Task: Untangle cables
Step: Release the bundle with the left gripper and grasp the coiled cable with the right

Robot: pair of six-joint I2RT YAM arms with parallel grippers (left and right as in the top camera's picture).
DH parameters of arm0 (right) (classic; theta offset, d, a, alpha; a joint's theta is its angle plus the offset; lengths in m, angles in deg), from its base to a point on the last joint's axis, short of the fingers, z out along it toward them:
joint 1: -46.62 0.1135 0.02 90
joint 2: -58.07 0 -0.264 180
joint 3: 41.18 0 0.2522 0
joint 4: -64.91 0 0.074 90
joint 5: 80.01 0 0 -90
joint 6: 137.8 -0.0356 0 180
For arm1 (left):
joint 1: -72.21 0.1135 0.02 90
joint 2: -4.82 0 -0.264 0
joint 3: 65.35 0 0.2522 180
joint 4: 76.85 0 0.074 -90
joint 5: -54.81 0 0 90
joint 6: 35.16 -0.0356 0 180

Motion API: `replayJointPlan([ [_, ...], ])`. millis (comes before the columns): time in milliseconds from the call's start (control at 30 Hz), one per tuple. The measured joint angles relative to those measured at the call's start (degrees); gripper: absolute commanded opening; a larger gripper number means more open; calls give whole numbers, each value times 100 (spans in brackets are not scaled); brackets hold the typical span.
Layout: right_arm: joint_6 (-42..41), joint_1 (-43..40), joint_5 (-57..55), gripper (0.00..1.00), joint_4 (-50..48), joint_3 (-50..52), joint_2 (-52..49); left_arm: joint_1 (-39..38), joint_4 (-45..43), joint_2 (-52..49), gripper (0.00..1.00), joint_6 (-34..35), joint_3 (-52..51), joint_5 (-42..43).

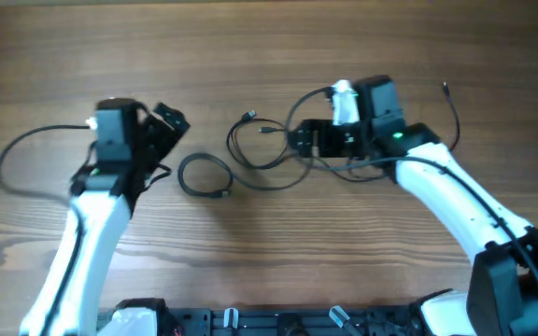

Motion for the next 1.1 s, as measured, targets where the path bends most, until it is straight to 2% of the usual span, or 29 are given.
replayJointPlan([
  [33, 33, 48, 4, 87, -61, 0, 0, 76, 90, 289, 100, -52, 2, -28],
  [167, 319, 1106, -431, 80, -1049, -4, -219, 304, 811, 1143, 100, -114, 4, -372],
  [267, 625, 1617, -772, 70, -1580, -4, -649, 575, 1202, 1725, 100, -76, 2, -796],
  [500, 946, 2057, -1113, 66, -2811, -4, -1781, 1226, 2173, 3316, 100, -26, 9, -1309],
  [700, 1021, 2371, -1263, 65, -3086, -4, -2387, 1244, 3071, 3442, 100, -24, 9, -1353],
  [833, 1115, 2608, -1766, 41, -3222, -15, -2555, 1244, 3088, 3442, 100, -24, 11, -1353],
  [900, 1130, 2680, -2105, 36, -3311, -15, -2601, 1244, 3097, 3442, 100, -24, 9, -1351],
  [1000, 1207, 2741, -2623, 4, -3447, -20, -2682, 1244, 3104, 3442, 100, -24, 9, -1261],
  [1100, 1233, 2739, -2841, 4, -3303, -162, -2754, 1244, 3128, 3442, 100, -24, 11, -1156],
])
